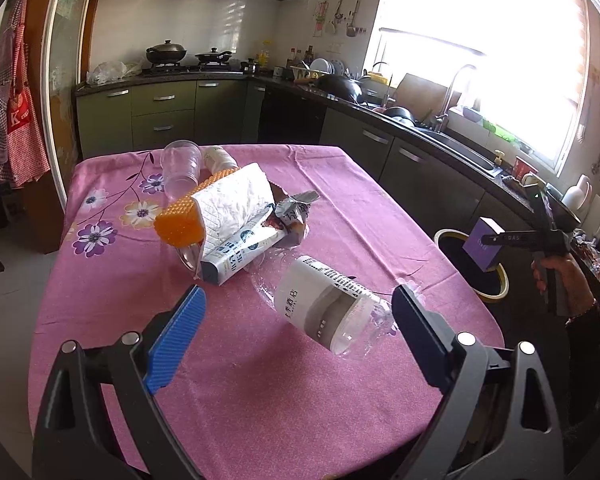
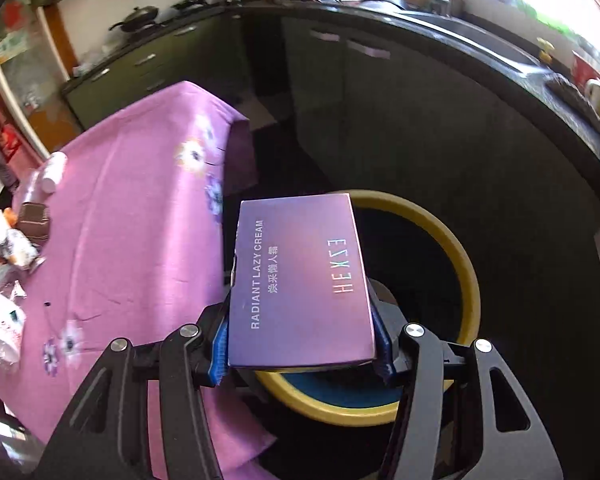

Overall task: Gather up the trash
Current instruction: 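Drop the purple box into the bin by opening the right gripper, then grasp the white toothpaste tube with the left gripper and lift it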

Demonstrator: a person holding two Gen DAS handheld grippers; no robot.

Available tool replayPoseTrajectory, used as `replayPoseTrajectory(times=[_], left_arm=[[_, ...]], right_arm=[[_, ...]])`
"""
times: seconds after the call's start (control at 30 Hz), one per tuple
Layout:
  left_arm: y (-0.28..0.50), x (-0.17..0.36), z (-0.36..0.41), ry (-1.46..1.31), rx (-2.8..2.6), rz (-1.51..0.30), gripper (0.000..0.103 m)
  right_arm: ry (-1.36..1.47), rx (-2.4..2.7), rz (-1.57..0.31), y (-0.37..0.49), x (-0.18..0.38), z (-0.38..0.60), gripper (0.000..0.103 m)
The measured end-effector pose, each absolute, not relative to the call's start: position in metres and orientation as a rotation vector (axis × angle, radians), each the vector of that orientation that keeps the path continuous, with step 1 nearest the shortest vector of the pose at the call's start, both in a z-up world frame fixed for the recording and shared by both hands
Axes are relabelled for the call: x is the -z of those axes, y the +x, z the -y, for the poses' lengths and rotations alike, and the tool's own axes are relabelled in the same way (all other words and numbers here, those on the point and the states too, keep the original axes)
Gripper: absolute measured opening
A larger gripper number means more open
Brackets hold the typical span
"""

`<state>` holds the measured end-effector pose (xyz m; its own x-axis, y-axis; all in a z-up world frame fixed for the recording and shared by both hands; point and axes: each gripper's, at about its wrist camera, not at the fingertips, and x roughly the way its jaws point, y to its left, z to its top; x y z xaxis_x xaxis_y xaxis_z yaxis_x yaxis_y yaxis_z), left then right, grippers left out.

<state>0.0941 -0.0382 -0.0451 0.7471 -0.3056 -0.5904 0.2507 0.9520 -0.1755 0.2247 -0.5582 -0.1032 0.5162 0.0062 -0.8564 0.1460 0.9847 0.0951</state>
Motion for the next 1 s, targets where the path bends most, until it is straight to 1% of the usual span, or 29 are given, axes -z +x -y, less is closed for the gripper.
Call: replayPoseTrajectory(times=[0.1, 0.17, 0.2, 0.37, 0.57, 0.7, 0.77, 0.83, 0.9, 1.0], left_arm=[[0.095, 0.044, 0.042, -0.076, 0.304, -0.665, 0.089], [0.098, 0.044, 0.043, -0.074, 0.304, -0.671, 0.089], [0.099, 0.044, 0.043, -0.073, 0.304, -0.675, 0.089], [0.111, 0.044, 0.042, -0.058, 0.304, -0.688, 0.089], [0.128, 0.035, 0.030, -0.050, 0.302, -0.678, 0.089], [0.141, 0.041, 0.026, -0.054, 0.355, -0.730, 0.089], [0.149, 0.048, 0.021, -0.077, 0.359, -0.764, 0.086], [0.155, 0.056, 0.015, -0.105, 0.365, -0.794, 0.075], [0.161, 0.064, 0.010, -0.122, 0.362, -0.816, 0.067], [0.168, 0.075, 0.005, -0.138, 0.350, -0.832, 0.065]], right_arm=[[0.200, 0.120, -1.057, 0.231, 0.126, 0.579, 0.056], [0.211, 0.158, -1.051, 0.231, 0.133, 0.586, 0.064], [0.210, 0.164, -1.040, 0.230, 0.133, 0.588, 0.065], [0.211, 0.139, -1.002, 0.222, 0.129, 0.587, 0.065], [0.181, 0.104, -0.974, 0.213, 0.116, 0.563, 0.066], [0.173, 0.077, -0.969, 0.210, 0.111, 0.550, 0.066], [0.165, 0.065, -0.972, 0.211, 0.110, 0.542, 0.066], [0.159, 0.055, -0.977, 0.212, 0.110, 0.538, 0.066], [0.153, 0.048, -0.983, 0.217, 0.112, 0.533, 0.066], [0.150, 0.040, -0.989, 0.219, 0.114, 0.527, 0.066]])
